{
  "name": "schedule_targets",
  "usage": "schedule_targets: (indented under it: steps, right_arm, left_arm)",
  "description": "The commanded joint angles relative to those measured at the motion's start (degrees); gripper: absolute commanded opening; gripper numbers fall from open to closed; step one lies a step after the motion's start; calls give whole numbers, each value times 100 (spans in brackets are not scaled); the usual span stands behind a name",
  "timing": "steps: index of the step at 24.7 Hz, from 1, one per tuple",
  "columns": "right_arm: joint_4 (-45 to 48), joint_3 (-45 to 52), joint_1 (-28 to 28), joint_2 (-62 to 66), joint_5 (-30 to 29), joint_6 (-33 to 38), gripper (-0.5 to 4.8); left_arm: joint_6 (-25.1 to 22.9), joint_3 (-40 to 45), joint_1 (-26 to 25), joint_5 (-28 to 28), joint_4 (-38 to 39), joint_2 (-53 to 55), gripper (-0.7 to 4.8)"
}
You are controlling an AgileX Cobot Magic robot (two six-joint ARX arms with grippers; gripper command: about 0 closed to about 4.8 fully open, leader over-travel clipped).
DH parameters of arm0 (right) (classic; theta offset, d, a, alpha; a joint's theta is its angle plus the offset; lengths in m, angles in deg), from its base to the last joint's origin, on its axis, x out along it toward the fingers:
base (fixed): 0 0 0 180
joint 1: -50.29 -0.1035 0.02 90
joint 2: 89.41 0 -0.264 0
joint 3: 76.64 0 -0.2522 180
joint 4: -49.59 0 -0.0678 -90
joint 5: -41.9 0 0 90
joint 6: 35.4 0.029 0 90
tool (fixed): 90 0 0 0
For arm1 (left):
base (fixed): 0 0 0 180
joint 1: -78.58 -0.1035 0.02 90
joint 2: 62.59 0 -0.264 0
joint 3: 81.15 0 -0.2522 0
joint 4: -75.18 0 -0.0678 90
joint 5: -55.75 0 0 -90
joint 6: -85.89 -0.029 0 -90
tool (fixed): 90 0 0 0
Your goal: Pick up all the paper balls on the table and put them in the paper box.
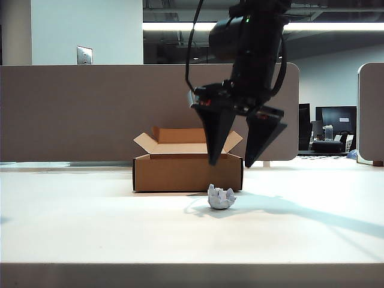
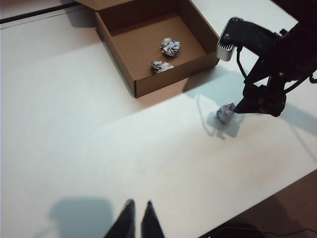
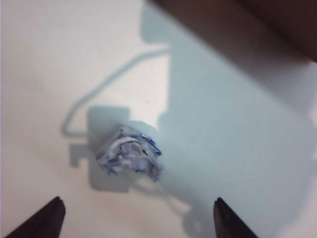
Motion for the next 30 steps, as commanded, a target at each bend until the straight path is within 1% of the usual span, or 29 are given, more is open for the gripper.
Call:
schedule_targets:
  steps: [1,3,4,9,10,11,14,16,17,20,22,24,26,30]
  right_arm:
    - [39,-22,-55,120,-133,48,409]
    - [42,-22,-81,271,-149,50,409]
    - [48,-22,-92,356,-168,50,409]
    - [122,-22,-98,511,-271,48,408]
    - [155,-22,-98,566,-273,50,398]
    - [166,-22,-98,610,-271,50,369]
    - [195,-22,-98,678,-264,138,342]
    - [225,-22,-98,704,-256,144,306]
    - [236,-22,-98,710,-256,144,284]
    - [304,-22,-98,723,-254,144,187]
    - [365,-22,-98,723,-243,136,143]
    - [433,-22,-98,723,-225,131,131]
    - [492,-24,-98,723,-212,120,89]
    - [848,-42,-98,654,-278,-35,84]
  left_arm:
    - [-15,-9,9,-20,-76,-15,21]
    - [-22,-9,9,-92,-74,-15,21]
    - [-105,-9,9,-153,-70,-15,21]
    - [-120,-9,9,-168,-68,-15,21]
    - [-120,-9,9,-168,-61,-17,21]
    - [-122,-9,9,-168,-52,-17,21]
    - [-120,-9,9,-170,-52,-17,21]
    - [-120,-9,9,-175,-52,-15,21]
    - [-120,-9,9,-195,-55,-15,21]
    - [-122,-9,9,-240,-52,-15,21]
    - [-122,-9,9,-243,-52,-15,21]
    - [-122,-9,9,-249,-50,-15,21]
    - [-122,-9,9,-249,-48,-15,21]
    - [-122,-9,9,-249,-50,-15,21]
